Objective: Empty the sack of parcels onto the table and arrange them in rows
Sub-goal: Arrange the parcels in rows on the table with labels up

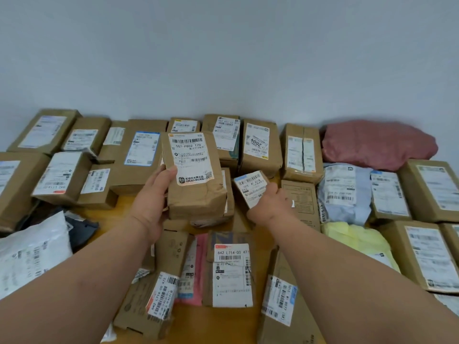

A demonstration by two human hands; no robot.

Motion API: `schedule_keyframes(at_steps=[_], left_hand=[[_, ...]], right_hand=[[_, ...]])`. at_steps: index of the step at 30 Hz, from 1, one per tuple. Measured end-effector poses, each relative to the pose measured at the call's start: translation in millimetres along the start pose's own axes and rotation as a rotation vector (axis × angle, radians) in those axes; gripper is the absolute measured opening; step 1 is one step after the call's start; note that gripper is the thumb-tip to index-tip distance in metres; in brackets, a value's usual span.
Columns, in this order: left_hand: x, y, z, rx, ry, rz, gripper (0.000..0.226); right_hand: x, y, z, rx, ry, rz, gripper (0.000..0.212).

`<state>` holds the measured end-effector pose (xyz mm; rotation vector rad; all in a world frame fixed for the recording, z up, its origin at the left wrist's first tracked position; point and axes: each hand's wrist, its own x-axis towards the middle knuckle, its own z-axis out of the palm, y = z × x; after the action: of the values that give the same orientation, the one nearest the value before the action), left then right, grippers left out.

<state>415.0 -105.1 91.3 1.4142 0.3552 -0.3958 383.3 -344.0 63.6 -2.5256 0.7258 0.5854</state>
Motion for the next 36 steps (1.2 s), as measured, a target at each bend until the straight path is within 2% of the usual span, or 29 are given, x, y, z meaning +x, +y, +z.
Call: schedule_keyframes(at_steps=[4, 8, 12, 15, 19, 24, 27, 29, 31, 34, 36], left_hand=[[3, 6, 0, 0.019, -0.001, 0.016, 0.067], [1, 10, 0, 0.013, 0.003, 0.019, 0.062], [2, 8, 2, 0.011, 0.027, 0.023, 0.07], [4, 6, 4, 0.017, 0.02, 0.037, 0.077], [6, 2, 4, 0.011, 0.033, 0.027, 0.075], [4, -4, 10, 0.008, 0.081, 0.003, 0.052], [4, -6, 14, -0.025, 0.108, -0.021, 0.045], [3, -5, 15, -0.042, 0.113, -0.028, 0.045], [3, -3, 13, -0.04, 0.109, -0.022, 0.049], [1, 0, 10, -0.026, 0.116, -0.005, 0.052], [-2, 3, 8, -0.032, 0.13, -0.003, 0.053]], right_hand=[[4, 1, 4, -0.086, 0.013, -0.07, 0.093], [11, -4, 2, -0.03, 0.056, -0.097, 0.089], [20, -2, -9, -0.054, 0.16, -0.2, 0.082], [27, 4, -14, -0.096, 0.134, -0.291, 0.081], [36, 8, -12, -0.203, 0.097, -0.364, 0.083], [31, 13, -10, -0.244, 0.266, -0.239, 0.05], [27, 16, -6, -0.168, 0.311, -0.175, 0.045], [23, 17, -6, -0.096, 0.348, -0.218, 0.045], [15, 17, -6, -0.034, 0.301, -0.316, 0.04], [-2, 7, -5, 0.121, 0.058, -0.29, 0.032], [-16, -2, -6, 0.133, -0.147, -0.238, 0.051]])
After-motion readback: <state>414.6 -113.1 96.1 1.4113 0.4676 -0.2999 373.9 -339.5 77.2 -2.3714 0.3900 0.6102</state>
